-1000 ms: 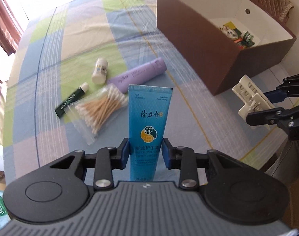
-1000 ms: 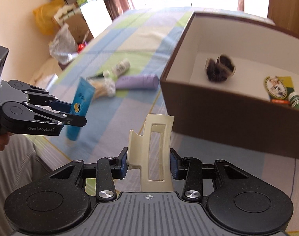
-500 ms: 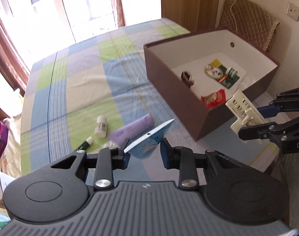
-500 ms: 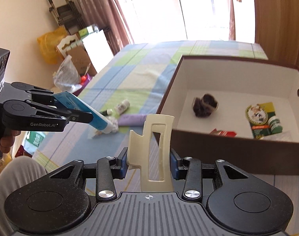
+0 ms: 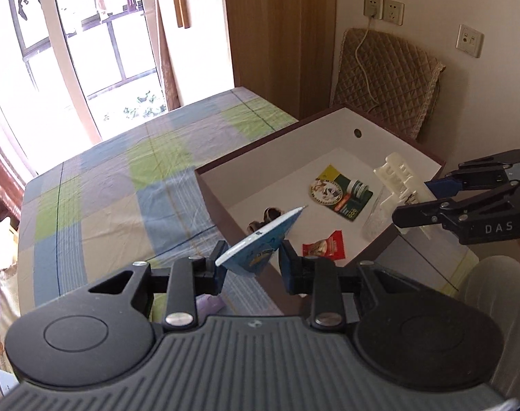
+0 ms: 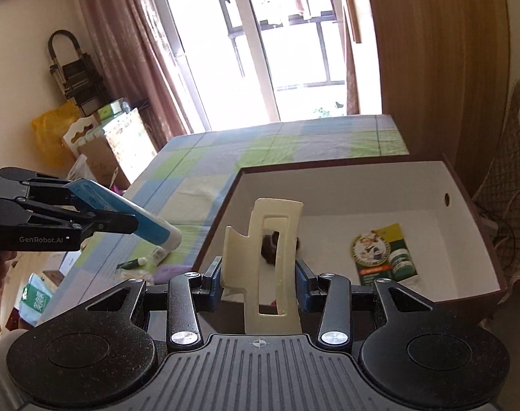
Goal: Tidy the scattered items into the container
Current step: 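Carry the blue tube and white clip over the brown box and lower them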
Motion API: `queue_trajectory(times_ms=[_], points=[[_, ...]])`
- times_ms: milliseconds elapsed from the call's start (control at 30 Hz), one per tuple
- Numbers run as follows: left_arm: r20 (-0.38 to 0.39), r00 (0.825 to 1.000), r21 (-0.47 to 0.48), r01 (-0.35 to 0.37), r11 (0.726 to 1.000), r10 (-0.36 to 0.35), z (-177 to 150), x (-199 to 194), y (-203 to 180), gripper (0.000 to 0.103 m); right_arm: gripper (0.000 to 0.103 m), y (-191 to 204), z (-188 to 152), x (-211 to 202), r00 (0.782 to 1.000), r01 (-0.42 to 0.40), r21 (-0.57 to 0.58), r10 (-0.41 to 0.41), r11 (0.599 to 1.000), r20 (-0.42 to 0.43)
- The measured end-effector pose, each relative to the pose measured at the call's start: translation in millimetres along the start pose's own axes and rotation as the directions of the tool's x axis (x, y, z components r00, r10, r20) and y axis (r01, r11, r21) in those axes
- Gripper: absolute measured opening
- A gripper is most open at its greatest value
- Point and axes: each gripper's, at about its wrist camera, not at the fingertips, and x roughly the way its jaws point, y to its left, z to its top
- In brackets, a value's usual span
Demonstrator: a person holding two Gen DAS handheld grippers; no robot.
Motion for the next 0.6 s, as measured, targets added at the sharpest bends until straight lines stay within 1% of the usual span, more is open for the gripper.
queue_trajectory(times_ms=[167, 300, 600], points=[[0.003, 0.999, 0.028, 0.041, 0.999, -0.041, 21, 19, -13, 0.027, 0.044, -19, 16, -1, 0.999, 0.023, 0.016, -0.023, 1.000, 0.036], [-0.010, 0.999, 0.046, 0.054, 0.998, -0.053, 31, 33, -21, 0.027, 0.044, -31, 24, 4, 0.998, 0.035, 0.030, -0.037, 0.999, 0.049], [-0.064, 0.997, 0.058, 0.054, 0.997, -0.050, 33, 61, -28, 0.027, 0.044, -57, 29, 27, 0.998, 0.056, 0.073, -0.058, 0.996, 0.022]])
